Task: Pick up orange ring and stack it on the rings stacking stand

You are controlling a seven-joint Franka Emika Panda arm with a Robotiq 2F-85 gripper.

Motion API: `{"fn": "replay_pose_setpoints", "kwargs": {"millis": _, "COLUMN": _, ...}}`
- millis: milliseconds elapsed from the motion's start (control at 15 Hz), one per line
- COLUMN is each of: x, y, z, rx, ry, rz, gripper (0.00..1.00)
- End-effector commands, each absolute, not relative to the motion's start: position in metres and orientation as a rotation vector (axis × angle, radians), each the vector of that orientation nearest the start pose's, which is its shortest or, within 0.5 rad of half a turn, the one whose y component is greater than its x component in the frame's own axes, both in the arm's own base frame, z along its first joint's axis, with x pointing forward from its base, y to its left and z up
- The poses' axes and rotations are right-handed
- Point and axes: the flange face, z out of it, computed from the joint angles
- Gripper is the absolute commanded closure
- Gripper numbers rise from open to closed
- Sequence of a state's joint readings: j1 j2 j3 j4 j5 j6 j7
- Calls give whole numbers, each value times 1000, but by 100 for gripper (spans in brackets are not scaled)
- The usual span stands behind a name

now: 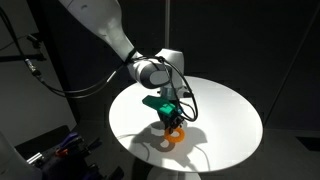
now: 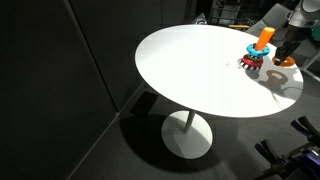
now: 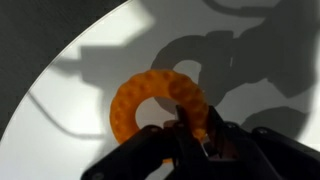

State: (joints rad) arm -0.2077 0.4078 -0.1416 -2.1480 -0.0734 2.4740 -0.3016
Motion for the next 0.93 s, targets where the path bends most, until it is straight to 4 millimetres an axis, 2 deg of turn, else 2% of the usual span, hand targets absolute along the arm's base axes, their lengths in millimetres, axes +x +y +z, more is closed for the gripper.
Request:
{"fn": "replay_pose_setpoints", "kwargs": {"millis": 0, "x": 535, "y": -192, "z": 245, "rx": -3209, "ry": -5, "rz": 194, "gripper": 92}}
{"fn": "replay_pose_setpoints", "kwargs": {"millis": 867, "x": 568, "y": -169, "z": 341, "rx": -3185, "ry": -43, "rz": 120, "gripper": 92}}
